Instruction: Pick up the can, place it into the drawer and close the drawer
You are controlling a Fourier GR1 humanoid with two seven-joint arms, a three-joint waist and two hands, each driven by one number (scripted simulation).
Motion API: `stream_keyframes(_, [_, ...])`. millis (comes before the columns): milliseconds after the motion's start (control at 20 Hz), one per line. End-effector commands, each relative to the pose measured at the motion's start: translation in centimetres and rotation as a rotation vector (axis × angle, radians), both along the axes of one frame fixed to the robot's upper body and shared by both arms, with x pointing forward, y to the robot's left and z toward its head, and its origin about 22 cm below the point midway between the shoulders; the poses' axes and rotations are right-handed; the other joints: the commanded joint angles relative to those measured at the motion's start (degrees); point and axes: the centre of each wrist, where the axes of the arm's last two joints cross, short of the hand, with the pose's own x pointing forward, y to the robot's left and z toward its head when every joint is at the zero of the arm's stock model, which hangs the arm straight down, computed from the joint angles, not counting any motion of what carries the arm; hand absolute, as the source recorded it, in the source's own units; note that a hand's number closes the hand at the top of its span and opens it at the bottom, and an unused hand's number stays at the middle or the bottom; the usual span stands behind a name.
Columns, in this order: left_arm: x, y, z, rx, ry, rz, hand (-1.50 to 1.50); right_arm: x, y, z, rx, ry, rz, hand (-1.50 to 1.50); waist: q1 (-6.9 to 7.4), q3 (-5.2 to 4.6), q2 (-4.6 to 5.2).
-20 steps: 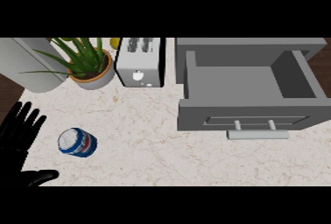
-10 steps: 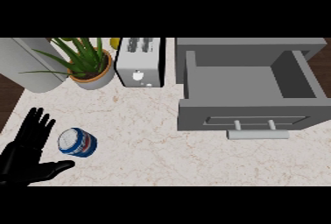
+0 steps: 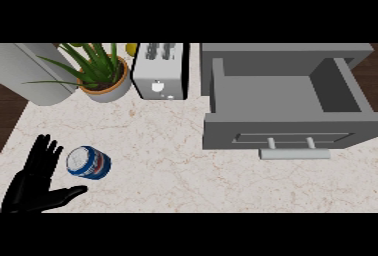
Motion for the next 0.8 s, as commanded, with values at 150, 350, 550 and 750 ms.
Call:
stream_keyframes(150, [-0.5, 0.9, -3.2, -0.002, 0.027, -0.003, -1.5, -1.2, 0.0, 0.8, -0.01, -0.008, -0.003, -1.5, -0.06, 0.01, -0.01])
stream_keyframes(350, [0.3, 0.8, -4.1, -0.039, 0.052, -0.018, -1.5, 0.3, -0.6, 1.5, 0.004, -0.021, 0.0, -1.5, 0.03, 0.0, 0.0])
stream_keyframes(550, [-1.3, 1.3, -7.0, -0.069, 0.044, 0.004, -1.5, -0.9, -0.2, 1.0, 0.0, 0.006, -0.011, -1.5, -0.06, 0.0, 0.0])
stream_keyframes(750, [-0.3, 1.8, -7.4, -0.081, 0.053, -0.027, -1.5, -1.0, -2.3, 1.5, -0.001, -0.012, -0.001, -1.5, -0.06, 0.01, -0.01])
